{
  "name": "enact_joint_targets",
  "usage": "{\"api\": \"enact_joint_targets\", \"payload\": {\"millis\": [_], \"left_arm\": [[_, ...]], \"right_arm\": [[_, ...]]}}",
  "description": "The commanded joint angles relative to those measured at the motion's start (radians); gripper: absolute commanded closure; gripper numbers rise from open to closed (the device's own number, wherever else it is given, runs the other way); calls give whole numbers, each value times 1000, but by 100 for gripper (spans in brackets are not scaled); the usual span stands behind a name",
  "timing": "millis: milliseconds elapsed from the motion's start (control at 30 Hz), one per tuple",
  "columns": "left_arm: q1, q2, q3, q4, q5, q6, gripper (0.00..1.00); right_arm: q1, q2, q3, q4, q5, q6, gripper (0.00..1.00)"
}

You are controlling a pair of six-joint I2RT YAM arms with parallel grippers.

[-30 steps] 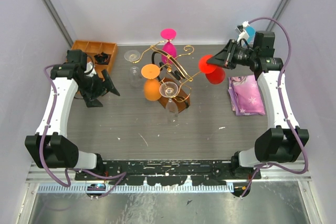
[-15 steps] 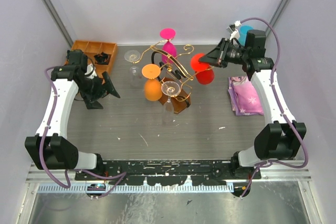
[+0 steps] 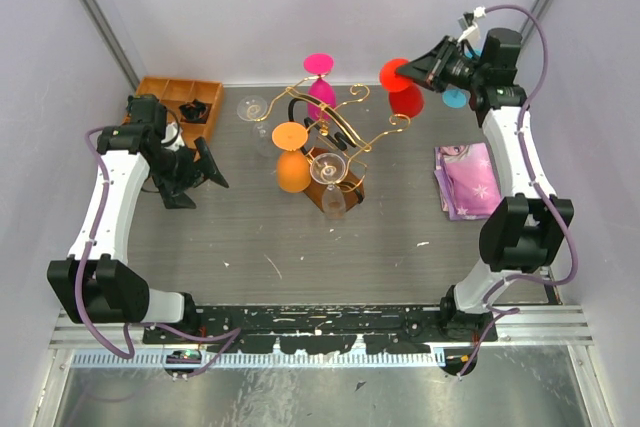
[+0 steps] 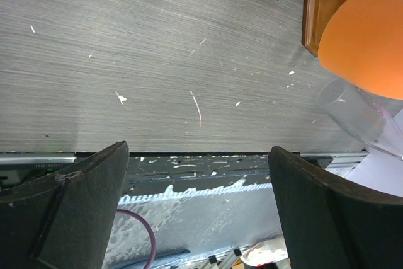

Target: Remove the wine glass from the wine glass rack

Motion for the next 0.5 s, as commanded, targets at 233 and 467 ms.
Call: {"api": "enact_joint_targets", "payload": {"millis": [233, 467], "left_arm": [[-1, 5, 11, -5, 23, 10, 1], [0, 10, 16, 1, 7, 15, 1]], "right_arm": [[-14, 217, 336, -84, 302, -337, 99], [104, 368, 547, -202, 504, -625, 99]]}}
